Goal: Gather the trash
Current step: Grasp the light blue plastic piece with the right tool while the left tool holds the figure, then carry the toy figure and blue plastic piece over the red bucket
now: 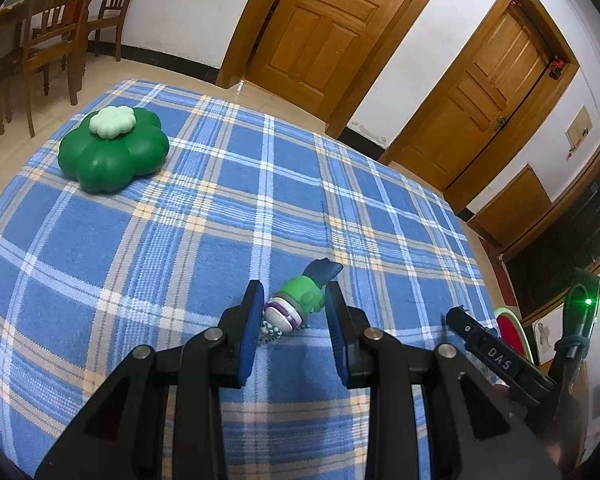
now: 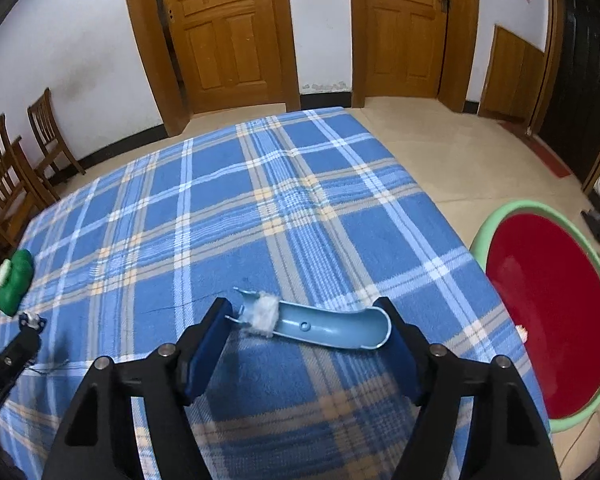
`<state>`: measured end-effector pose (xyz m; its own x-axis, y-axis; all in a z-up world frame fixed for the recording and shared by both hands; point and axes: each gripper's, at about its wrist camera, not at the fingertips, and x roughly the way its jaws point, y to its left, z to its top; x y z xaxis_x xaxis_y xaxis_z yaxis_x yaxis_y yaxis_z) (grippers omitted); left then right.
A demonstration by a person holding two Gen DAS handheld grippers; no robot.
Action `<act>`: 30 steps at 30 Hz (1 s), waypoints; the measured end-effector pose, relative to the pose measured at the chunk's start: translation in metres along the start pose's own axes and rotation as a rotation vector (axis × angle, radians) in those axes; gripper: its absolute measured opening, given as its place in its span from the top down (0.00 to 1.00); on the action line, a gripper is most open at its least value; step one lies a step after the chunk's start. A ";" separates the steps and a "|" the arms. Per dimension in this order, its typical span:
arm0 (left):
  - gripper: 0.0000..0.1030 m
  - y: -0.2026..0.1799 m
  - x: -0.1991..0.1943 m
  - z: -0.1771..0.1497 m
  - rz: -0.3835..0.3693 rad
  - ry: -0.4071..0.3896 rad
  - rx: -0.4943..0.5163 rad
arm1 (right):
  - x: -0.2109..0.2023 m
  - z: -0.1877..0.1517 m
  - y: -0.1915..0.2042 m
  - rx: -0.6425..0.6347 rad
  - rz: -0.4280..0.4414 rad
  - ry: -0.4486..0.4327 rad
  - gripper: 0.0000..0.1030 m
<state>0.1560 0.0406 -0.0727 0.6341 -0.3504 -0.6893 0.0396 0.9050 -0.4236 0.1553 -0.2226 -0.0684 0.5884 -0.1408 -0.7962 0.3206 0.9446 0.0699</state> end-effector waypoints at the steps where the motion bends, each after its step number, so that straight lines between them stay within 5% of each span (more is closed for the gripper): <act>1: 0.70 -0.001 -0.001 -0.001 -0.001 -0.001 0.002 | -0.003 -0.001 -0.003 0.008 0.007 -0.001 0.28; 30: 0.70 -0.083 -0.036 -0.021 -0.107 0.026 0.140 | -0.107 -0.026 -0.100 0.174 0.078 -0.137 0.28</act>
<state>0.1137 -0.0269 -0.0255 0.6006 -0.4505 -0.6605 0.2135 0.8865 -0.4106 0.0413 -0.2947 -0.0058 0.7083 -0.1194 -0.6958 0.3862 0.8906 0.2403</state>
